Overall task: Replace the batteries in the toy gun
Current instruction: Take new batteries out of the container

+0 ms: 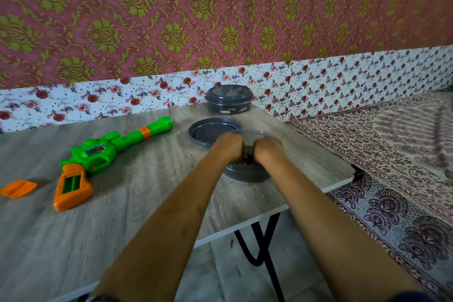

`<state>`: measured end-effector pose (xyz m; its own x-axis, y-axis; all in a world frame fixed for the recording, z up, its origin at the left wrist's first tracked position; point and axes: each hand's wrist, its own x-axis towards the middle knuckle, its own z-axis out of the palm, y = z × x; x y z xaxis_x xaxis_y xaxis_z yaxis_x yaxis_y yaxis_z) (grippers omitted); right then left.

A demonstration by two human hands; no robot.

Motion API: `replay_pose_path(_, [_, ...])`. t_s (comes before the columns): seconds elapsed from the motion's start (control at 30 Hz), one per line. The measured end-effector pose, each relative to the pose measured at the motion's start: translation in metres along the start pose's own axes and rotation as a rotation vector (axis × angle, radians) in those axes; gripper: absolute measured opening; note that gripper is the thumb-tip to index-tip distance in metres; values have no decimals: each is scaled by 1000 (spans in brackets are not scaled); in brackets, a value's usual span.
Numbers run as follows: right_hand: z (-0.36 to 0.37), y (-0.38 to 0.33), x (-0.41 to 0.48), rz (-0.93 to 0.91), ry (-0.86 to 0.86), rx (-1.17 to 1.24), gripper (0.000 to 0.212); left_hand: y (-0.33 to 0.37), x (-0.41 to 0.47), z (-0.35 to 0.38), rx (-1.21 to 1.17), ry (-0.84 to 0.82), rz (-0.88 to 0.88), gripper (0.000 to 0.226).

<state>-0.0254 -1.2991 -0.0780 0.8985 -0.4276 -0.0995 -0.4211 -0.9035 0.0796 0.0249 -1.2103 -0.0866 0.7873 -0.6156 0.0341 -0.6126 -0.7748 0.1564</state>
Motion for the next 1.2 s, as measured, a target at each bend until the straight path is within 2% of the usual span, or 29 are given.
replay_pose_path(0.17, [-2,0,3,8,44,38,29,2,-1,0,5,31,-31,30])
replay_pose_path(0.3, [-1,2,-1,4,152,74,28,2,-3,-1,-47,77,-73,32])
replay_pose_path(0.47, [-6,6,-11,-10,249,298,23,-6,-13,-11,-225,292,-163,18])
replay_pose_path(0.57, [-20,-2,-16,-62,291,464,18,-31,-26,-32,-266,419,-229,20])
replay_pose_path(0.7, [-41,-46,-29,-210,251,534,26,-82,-60,-59,-251,371,-376,26])
replay_pose_path(0.87, [-30,-117,-56,-375,169,429,29,-132,-123,-60,-192,237,-491,27])
replay_pose_path(1.0, [2,-135,-70,-347,224,350,32,-148,-156,-41,-207,132,-493,23])
replay_pose_path(1.07, [14,-139,-73,-350,253,345,30,-155,-162,-29,-220,129,-480,20])
replay_pose_path(1.2, [27,-149,-72,-372,213,459,30,-161,-167,-13,-228,228,-439,15])
